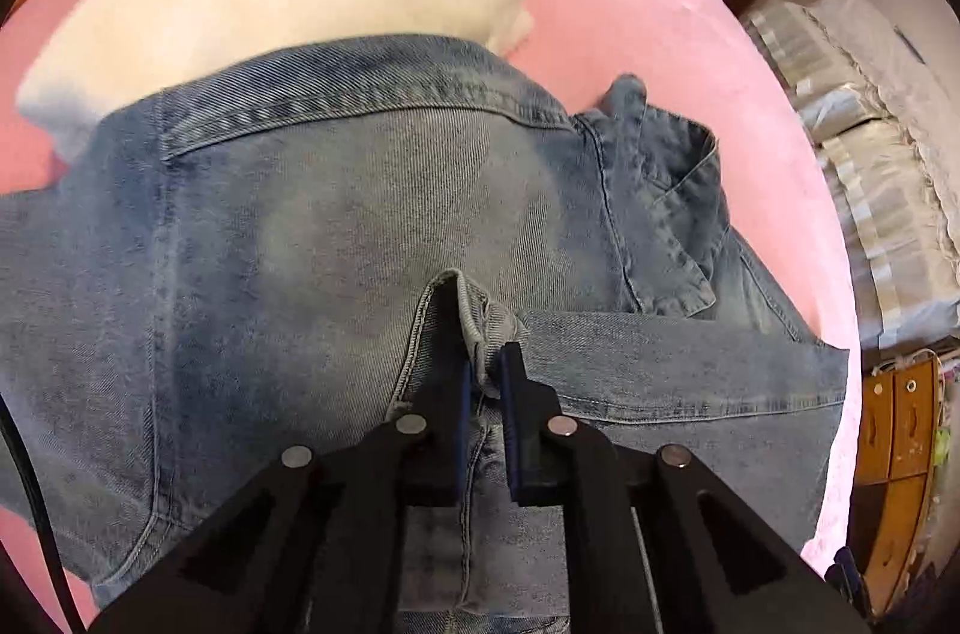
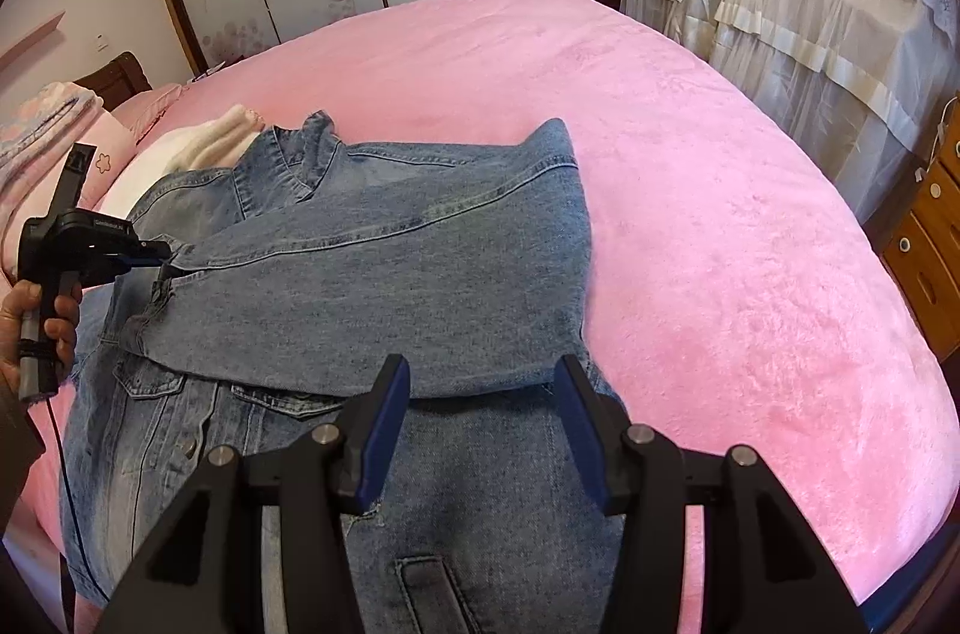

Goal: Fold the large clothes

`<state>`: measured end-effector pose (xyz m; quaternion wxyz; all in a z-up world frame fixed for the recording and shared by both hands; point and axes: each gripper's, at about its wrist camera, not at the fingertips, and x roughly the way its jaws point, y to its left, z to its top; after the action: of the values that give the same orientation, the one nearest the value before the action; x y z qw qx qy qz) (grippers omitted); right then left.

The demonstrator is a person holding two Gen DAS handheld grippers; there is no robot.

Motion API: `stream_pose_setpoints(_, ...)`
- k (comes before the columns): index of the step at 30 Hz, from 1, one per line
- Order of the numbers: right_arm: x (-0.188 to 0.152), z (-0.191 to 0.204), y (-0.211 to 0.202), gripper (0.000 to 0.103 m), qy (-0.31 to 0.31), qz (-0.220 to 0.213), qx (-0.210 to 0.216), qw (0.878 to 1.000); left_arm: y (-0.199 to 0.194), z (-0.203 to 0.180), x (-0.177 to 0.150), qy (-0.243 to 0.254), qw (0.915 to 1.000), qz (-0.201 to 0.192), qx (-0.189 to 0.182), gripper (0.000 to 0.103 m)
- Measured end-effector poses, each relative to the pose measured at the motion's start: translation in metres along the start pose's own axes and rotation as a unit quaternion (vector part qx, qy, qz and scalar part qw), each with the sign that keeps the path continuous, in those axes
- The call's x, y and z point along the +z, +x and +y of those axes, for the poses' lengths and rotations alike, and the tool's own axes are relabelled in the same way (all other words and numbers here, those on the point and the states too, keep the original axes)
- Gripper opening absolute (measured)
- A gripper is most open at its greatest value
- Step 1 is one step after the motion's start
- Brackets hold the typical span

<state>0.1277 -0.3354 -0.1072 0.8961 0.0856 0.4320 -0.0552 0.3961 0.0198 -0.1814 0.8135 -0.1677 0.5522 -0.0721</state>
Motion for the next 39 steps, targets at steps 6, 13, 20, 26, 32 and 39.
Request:
stream_pose_setpoints(6, 0.007, -0.007, 0.003, 0.050, -0.004, -0.004, -0.011, 1.000, 0.003, -0.002, -0.035, 0.038, 0.9985, -0.010, 0.039, 0.006)
stream_pose_setpoints(13, 0.052, -0.027, 0.022, 0.061, -0.002, -0.015, -0.027, 1.000, 0.004, 0.006, -0.038, 0.035, 0.9974, -0.047, 0.041, 0.006)
stream_pose_setpoints(20, 0.105, -0.085, 0.087, 0.065, 0.079, 0.035, 0.005, 0.996, 0.009, 0.041, -0.041, -0.016, 0.9973, -0.038, 0.062, 0.002)
stream_pose_setpoints(26, 0.118, -0.093, 0.136, 0.065, 0.118, 0.082, 0.080, 0.986, -0.017, 0.043, -0.034, -0.019, 0.9981, -0.053, 0.022, 0.004)
stream_pose_setpoints(32, 0.119, -0.076, 0.167, 0.028, 0.062, 0.117, 0.040, 0.990, -0.033, 0.008, -0.029, 0.033, 0.9971, -0.068, -0.003, 0.010)
stream_pose_setpoints(39, 0.129, -0.079, 0.180, 0.002, 0.001, 0.106, -0.100, 0.989, 0.032, -0.034, -0.055, 0.112, 0.9921, -0.002, 0.056, 0.011)
